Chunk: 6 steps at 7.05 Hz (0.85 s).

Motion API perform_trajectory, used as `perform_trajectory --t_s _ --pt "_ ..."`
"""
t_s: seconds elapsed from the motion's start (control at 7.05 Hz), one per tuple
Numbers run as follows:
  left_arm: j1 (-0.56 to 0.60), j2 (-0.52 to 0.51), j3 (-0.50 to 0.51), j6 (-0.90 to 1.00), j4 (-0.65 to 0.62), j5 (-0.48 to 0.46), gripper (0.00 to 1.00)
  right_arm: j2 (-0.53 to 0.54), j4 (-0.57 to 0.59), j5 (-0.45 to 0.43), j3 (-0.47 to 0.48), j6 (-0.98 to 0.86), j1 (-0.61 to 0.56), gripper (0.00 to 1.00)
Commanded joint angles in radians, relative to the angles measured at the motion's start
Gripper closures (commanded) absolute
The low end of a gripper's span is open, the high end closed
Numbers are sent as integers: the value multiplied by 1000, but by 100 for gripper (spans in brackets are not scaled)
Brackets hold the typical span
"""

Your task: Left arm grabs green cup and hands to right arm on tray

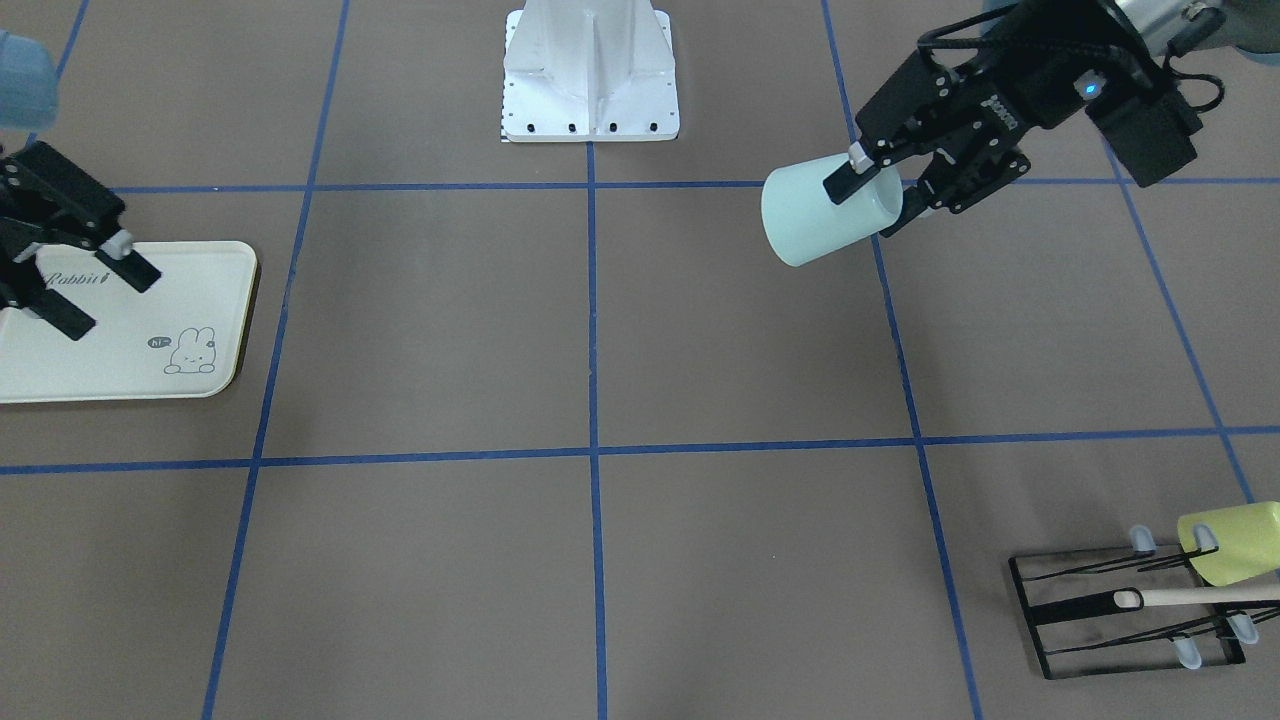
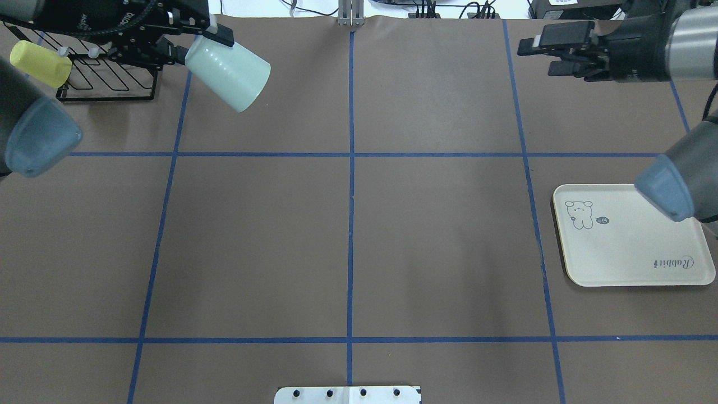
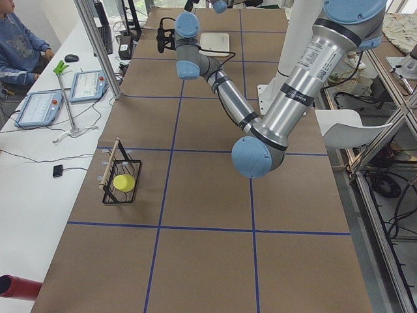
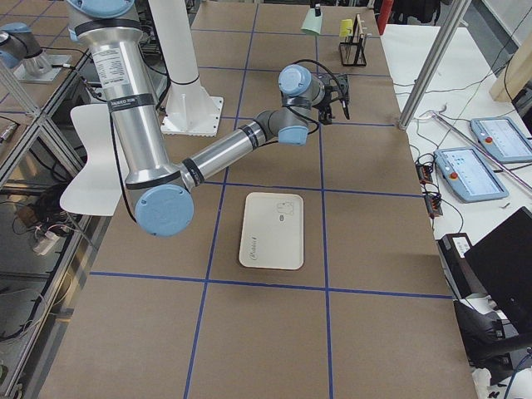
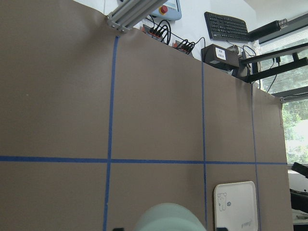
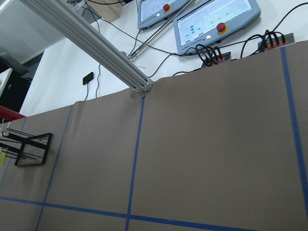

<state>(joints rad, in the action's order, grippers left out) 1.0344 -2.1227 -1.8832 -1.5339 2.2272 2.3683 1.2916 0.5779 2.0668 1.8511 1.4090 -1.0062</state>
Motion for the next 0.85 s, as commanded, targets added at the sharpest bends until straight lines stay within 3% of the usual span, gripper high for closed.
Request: perform_trajectory --t_s 0.0,0.43,0.71 --pt "-25 -39 7 -141 75 -30 100 -82 -140 -76 -3 162 75 0" --pt "-25 -83 12 -390 227 -57 100 -121 -433 -157 -9 385 106 0" --pt "-27 -94 13 -579 370 -93 100 -121 -614 -293 -7 465 193 0"
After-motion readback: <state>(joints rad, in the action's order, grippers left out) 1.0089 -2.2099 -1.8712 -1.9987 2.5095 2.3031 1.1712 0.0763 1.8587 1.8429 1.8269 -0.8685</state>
